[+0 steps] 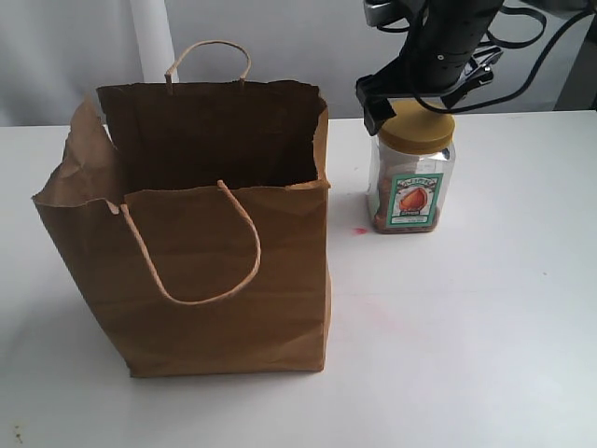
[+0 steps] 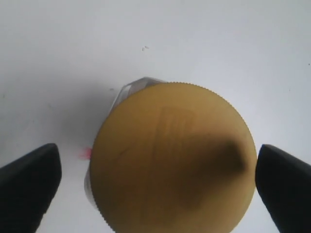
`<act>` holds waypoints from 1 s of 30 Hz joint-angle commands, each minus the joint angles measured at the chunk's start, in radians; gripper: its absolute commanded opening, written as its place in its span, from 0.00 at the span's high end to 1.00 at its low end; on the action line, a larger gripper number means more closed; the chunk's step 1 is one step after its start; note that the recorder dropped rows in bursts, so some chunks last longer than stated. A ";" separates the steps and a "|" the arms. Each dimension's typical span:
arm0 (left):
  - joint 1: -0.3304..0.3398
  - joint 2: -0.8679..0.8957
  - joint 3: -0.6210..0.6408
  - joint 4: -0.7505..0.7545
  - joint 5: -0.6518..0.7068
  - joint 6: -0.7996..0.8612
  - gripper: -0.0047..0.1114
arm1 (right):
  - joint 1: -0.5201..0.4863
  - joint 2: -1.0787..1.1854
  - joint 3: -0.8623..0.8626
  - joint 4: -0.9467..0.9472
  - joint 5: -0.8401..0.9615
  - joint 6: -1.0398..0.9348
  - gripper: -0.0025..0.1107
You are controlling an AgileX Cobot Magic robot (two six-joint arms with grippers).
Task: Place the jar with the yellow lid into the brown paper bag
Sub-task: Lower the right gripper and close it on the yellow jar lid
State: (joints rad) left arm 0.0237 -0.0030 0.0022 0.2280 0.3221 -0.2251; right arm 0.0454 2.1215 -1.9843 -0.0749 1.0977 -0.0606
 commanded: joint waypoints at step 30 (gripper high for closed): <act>-0.003 0.003 -0.002 -0.004 -0.004 -0.004 0.95 | -0.005 0.053 -0.007 -0.089 -0.031 0.043 0.05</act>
State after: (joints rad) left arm 0.0237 -0.0030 0.0022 0.2280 0.3221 -0.2251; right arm 0.0454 2.1716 -1.9843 -0.1547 1.0689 -0.0274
